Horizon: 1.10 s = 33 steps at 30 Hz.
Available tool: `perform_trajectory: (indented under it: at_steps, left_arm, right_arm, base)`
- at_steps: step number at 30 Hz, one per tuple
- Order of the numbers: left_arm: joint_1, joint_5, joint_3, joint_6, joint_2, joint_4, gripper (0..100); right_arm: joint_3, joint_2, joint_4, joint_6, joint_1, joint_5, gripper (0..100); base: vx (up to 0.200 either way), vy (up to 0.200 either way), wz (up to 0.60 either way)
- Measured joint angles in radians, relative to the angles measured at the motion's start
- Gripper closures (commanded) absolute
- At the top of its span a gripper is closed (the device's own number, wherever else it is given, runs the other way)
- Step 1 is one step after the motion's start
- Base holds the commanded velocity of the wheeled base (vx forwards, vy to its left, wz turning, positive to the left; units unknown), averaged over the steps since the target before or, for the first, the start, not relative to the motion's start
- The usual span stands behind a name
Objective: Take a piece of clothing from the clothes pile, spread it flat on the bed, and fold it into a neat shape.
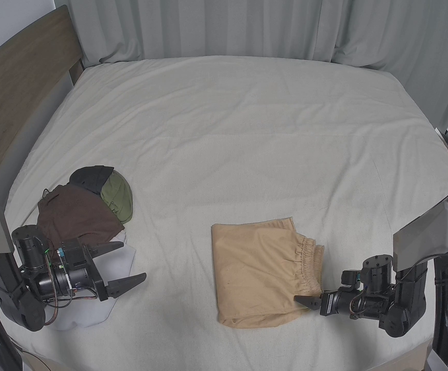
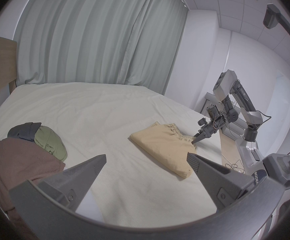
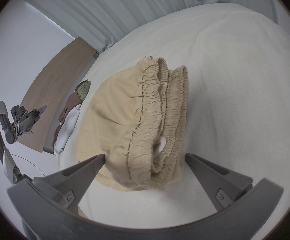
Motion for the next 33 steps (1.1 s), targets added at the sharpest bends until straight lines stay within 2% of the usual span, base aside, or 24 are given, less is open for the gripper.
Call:
perform_trajectory:
  at_steps: [6,11,29,30,33]
  left_arm:
    - [0.000,0.000,0.001,0.000,0.000,0.000,0]
    - [0.000,0.000,0.001,0.001,0.000,0.000,0]
    - [-0.002,0.001,0.006,0.001,0.001,0.000,0]
    - [-0.003,0.001,0.006,0.001,0.001,0.000,0]
    - [-0.005,0.001,0.008,0.002,0.001,0.000,0]
  right_arm:
    - [-0.031,0.024,0.000,0.073,0.014,0.000,0]
    - [-0.061,0.032,-0.001,0.176,0.044,-0.001,0]
    - [-0.077,0.035,-0.001,0.185,0.057,-0.001,0]
    - [-0.077,0.035,-0.001,0.185,0.057,-0.001,100]
    - [-0.076,0.035,0.000,0.185,0.058,-0.001,100]
  base:
    - [0.000,0.000,0.00]
    - [0.000,0.000,0.00]
    - [0.000,0.000,0.00]
    - [0.000,0.000,0.00]
    - [0.000,0.000,0.00]
